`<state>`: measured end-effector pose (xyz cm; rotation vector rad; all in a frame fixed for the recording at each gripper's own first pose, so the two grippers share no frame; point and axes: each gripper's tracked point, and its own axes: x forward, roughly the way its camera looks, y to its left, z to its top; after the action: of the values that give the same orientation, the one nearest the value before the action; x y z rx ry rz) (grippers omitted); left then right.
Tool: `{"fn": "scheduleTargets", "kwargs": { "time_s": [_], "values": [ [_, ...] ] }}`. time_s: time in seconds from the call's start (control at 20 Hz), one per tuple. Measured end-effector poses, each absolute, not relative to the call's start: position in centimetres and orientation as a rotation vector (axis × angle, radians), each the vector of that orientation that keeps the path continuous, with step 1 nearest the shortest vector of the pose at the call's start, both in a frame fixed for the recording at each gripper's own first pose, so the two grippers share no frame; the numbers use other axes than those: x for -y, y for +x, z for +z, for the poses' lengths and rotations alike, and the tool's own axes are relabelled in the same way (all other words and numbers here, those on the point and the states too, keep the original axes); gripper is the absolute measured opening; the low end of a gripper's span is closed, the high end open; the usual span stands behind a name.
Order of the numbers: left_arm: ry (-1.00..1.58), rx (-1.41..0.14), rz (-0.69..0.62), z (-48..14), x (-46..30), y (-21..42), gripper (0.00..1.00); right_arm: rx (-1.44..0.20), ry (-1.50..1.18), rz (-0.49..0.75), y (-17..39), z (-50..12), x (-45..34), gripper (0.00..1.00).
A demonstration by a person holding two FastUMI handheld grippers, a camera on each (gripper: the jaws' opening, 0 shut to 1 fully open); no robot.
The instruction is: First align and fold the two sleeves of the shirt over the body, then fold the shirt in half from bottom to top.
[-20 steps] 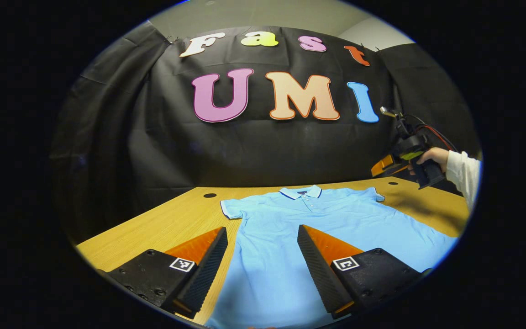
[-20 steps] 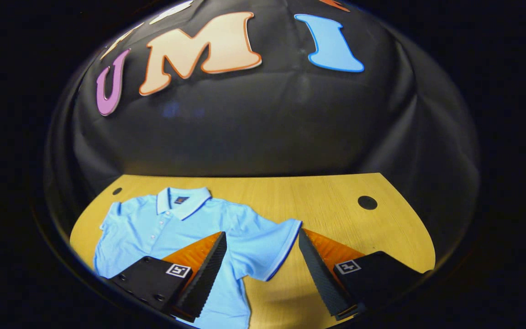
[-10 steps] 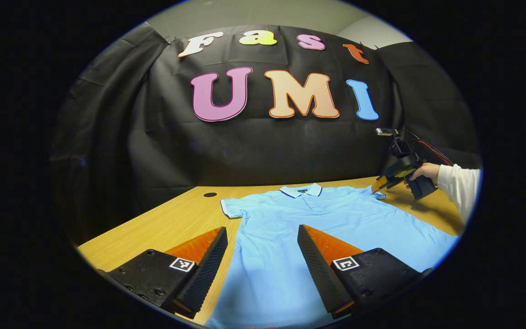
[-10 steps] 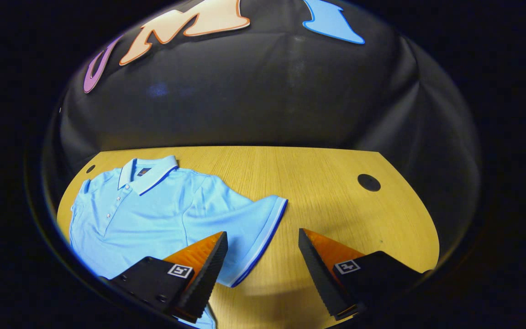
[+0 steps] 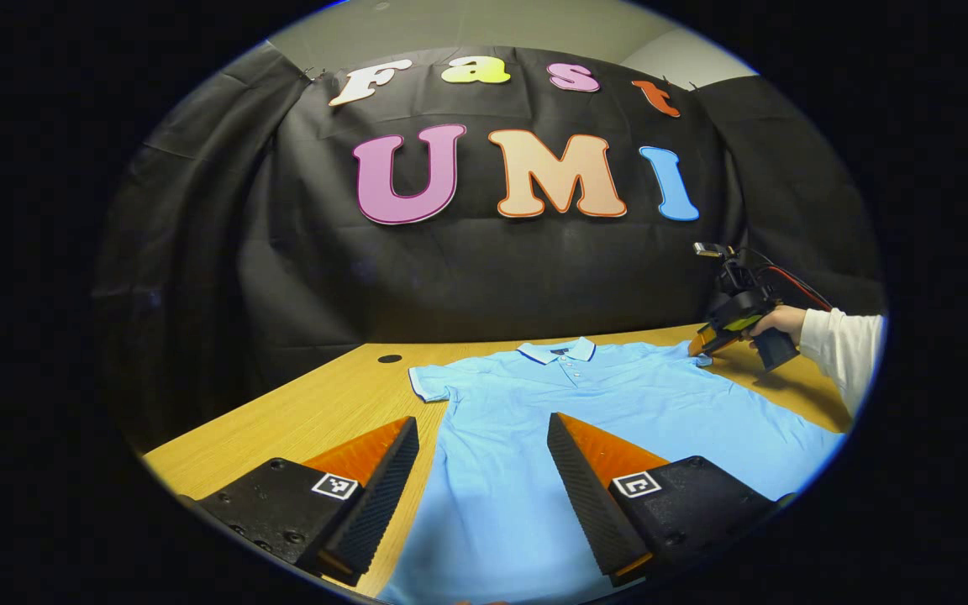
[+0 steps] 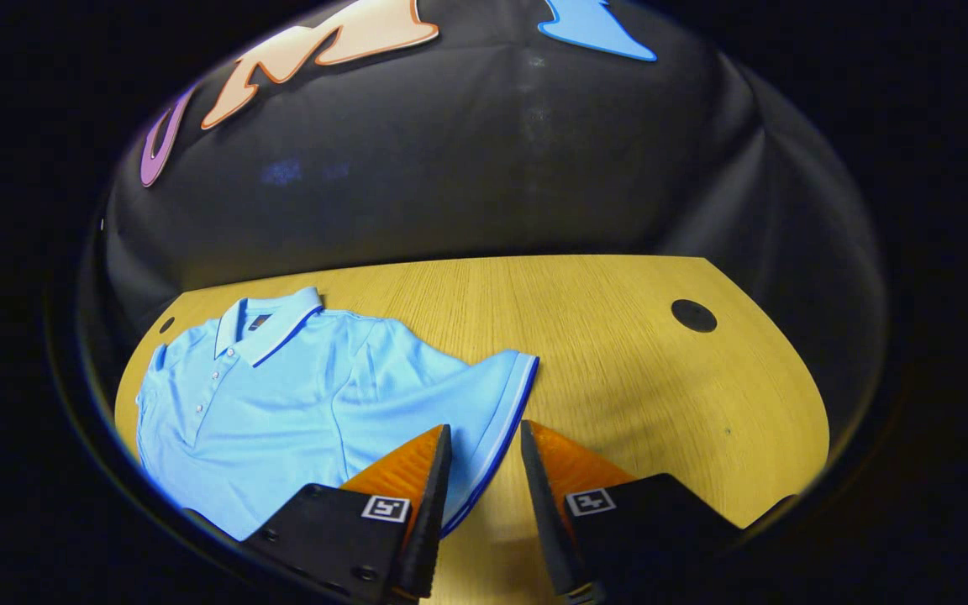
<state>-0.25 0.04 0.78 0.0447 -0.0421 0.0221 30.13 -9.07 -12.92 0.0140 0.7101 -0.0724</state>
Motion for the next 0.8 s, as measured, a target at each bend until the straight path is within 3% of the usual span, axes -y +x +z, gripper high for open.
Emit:
{"fn": "scheduleTargets", "kwargs": {
  "time_s": [0.25,0.4,0.45,0.65,0.8],
  "values": [
    [0.044,0.043,0.023,0.8,0.0,-0.3,0.94,-0.703,-0.011,-0.053,30.2,-13.0,8.3,0.17],
    [0.046,0.044,0.028,0.8,-0.1,-0.3,0.94,-0.706,-0.011,-0.065,30.0,-12.9,8.1,0.16],
    [0.046,0.044,0.029,0.8,-0.1,-0.3,0.94,-0.703,-0.009,-0.071,30.1,-12.8,7.9,0.06],
    [0.045,0.045,0.029,0.8,0.0,-0.3,0.94,-0.636,0.013,-0.07,31.0,-10.8,6.6,0.07],
    [0.047,0.043,0.033,0.7,-0.2,-0.4,0.94,-0.562,0.092,0.01,31.6,-8.0,3.0,0.06]
  ]
}}
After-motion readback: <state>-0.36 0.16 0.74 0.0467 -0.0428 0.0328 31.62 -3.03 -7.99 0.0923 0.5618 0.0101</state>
